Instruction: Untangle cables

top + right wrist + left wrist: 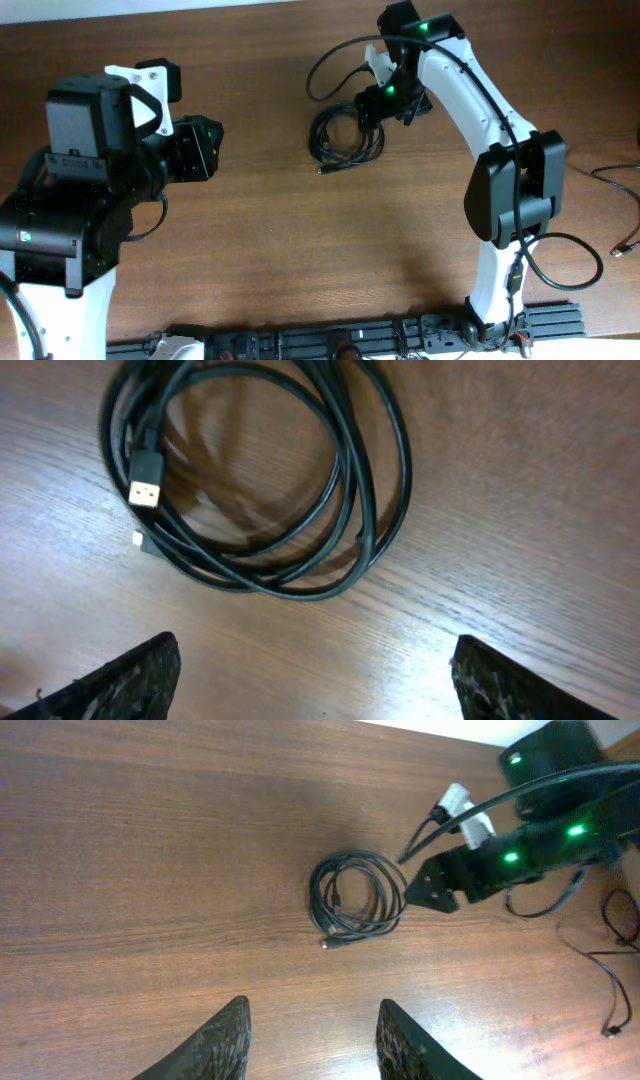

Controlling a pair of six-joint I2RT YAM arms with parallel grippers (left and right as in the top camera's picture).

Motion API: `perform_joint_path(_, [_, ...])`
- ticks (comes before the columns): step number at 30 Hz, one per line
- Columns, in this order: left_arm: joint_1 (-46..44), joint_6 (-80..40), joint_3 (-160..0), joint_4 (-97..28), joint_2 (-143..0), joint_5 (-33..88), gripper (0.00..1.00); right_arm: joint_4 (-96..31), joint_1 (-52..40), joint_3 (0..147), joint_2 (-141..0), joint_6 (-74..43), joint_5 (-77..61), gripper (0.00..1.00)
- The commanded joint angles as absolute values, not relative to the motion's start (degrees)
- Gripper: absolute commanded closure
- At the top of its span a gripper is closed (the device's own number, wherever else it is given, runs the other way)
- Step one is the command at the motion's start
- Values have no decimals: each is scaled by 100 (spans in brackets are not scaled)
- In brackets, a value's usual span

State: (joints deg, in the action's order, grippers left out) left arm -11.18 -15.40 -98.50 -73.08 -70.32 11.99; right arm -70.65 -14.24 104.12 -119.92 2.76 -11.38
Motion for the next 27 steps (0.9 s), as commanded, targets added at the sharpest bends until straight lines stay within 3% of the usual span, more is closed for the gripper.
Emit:
perform_joint_path(1, [-1109,-1466,-9948,-7297,-6963,1402,58,-6768,-1424,9942,-11867,130,-1072,20])
perform_joint_path(6, [-1109,-1468,-9946,-7297,-6963,1420,57,-6281,-1428,9636,-11876,-73,-1153,31])
perform_joint_path(10, [-1109,-1468,-9946,-7299,-6963,1441,57,-5876,-1428,9520,-11913,-327,-1155,48])
perform_joint_path(15, [-1109,-1466,-9948,-7299,-6963,1544,57,-5441,-1435,9238,-11977,-589,-1157,48])
perform_joint_path(17, [-1109,-1466,-9946,-7297,-6963,1544,57,-5183,-1435,9028,-11987,-790,-1175,54])
perform_joint_path(18, [-1109,-1468,-9948,-7297,-6963,1544,57,-5098,-1435,8962,-11996,-808,-1177,64])
perform_joint_path(19, [-1109,-1468,-9948,-7297,-6963,1544,57,-5026,-1435,8906,-11998,-812,-1192,87])
perform_joint_path(20, [-1109,-1468,-9948,-7297,-6963,1544,57,-4978,-1435,8866,-12014,-849,-1205,96])
perform_joint_path(27, [-1109,-1466,-9948,-7299,-6963,1544,56,-4921,-1413,9192,-11939,-954,-2152,96])
